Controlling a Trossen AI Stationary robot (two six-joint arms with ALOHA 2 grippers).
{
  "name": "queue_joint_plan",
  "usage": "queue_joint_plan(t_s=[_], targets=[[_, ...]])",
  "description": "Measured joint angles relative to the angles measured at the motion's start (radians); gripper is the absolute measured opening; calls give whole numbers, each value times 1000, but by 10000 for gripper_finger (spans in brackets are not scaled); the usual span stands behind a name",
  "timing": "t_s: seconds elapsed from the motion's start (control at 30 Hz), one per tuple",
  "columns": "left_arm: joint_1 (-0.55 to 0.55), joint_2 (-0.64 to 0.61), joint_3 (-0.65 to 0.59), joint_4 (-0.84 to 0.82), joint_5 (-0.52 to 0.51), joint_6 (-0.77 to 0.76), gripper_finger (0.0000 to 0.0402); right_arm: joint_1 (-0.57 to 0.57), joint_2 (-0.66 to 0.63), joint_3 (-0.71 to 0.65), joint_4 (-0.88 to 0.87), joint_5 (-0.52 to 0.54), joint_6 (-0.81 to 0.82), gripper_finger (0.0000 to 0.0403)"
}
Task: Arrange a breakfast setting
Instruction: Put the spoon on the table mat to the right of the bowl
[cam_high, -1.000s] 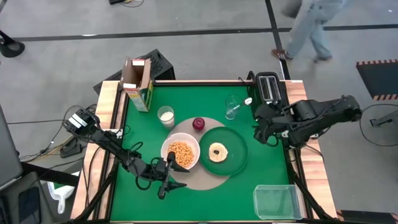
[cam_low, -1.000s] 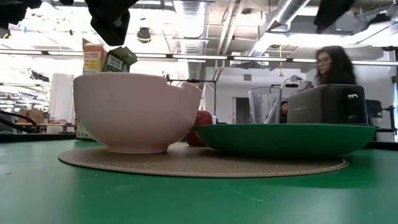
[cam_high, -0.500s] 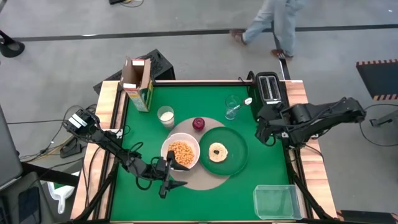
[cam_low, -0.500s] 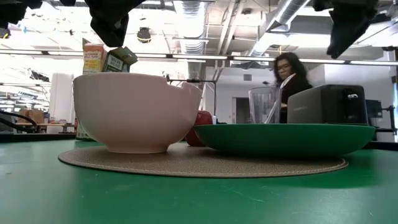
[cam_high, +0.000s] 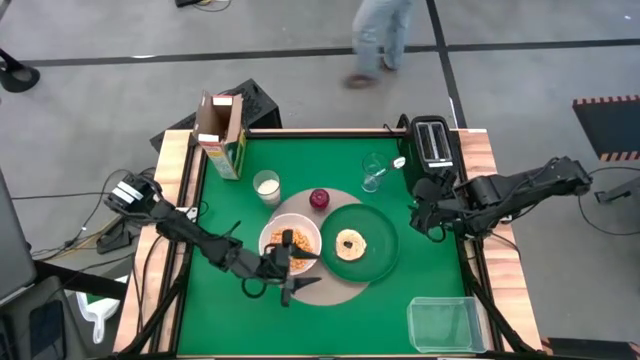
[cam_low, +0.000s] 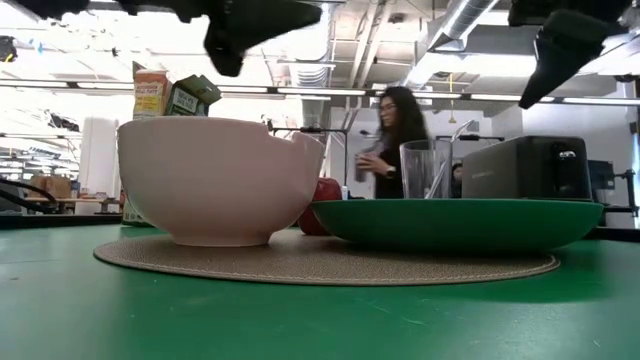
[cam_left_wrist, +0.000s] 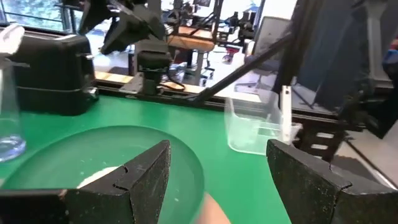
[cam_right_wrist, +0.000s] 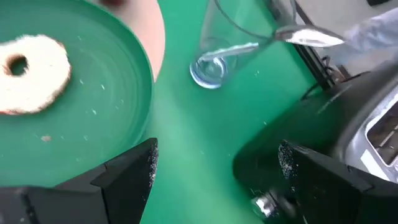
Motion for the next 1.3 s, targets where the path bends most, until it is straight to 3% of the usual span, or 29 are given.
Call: queue_joint_plan(t_s=[0.4, 0.63, 0.73, 1.07, 1.3], targets=[[146, 0, 58, -37, 91, 42, 251, 8, -2, -41, 104, 8, -177, 361], [190, 0, 58, -63, 92, 73, 251, 9, 34, -41, 108, 8, -201, 361], [210, 0, 58, -66, 92, 99, 251, -1, 55, -41, 108, 68, -250, 361], [265, 0, 58, -99, 129, 113, 251, -210, 56, 39, 112, 112, -547, 338], [273, 0, 58, -117, 129, 117, 251, -380, 73, 40, 185, 45, -758, 333]])
